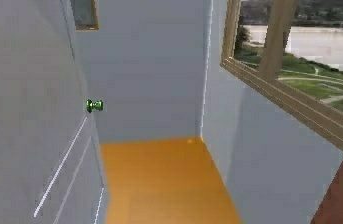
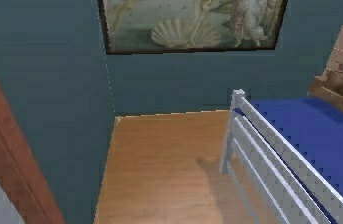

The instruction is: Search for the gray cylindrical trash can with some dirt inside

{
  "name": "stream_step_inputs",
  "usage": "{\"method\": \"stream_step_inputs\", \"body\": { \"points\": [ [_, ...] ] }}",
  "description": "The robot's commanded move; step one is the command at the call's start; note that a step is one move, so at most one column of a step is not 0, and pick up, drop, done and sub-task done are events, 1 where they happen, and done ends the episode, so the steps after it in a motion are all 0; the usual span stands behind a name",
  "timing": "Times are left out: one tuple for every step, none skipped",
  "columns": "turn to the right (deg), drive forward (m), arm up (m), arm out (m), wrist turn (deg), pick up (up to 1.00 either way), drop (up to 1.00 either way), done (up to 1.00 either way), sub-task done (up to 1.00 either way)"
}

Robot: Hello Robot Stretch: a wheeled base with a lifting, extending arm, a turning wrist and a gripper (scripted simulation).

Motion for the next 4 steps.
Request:
{"method": "stream_step_inputs", "body": {
  "points": [
    [0.0, 1.00, 0.00, 0.00, 0.0, 0.00, 0.00, 0.00, 0.00],
    [9.0, 0.00, 0.00, 0.00, 0.0, 0.00, 0.00, 0.00, 0.00],
    [0.0, 0.05, 0.00, 0.00, 0.0, 0.00, 0.00, 0.00, 0.00],
    [-15.0, 0.00, 0.00, 0.00, 0.0, 0.00, 0.00, 0.00, 0.00]
  ]
}}
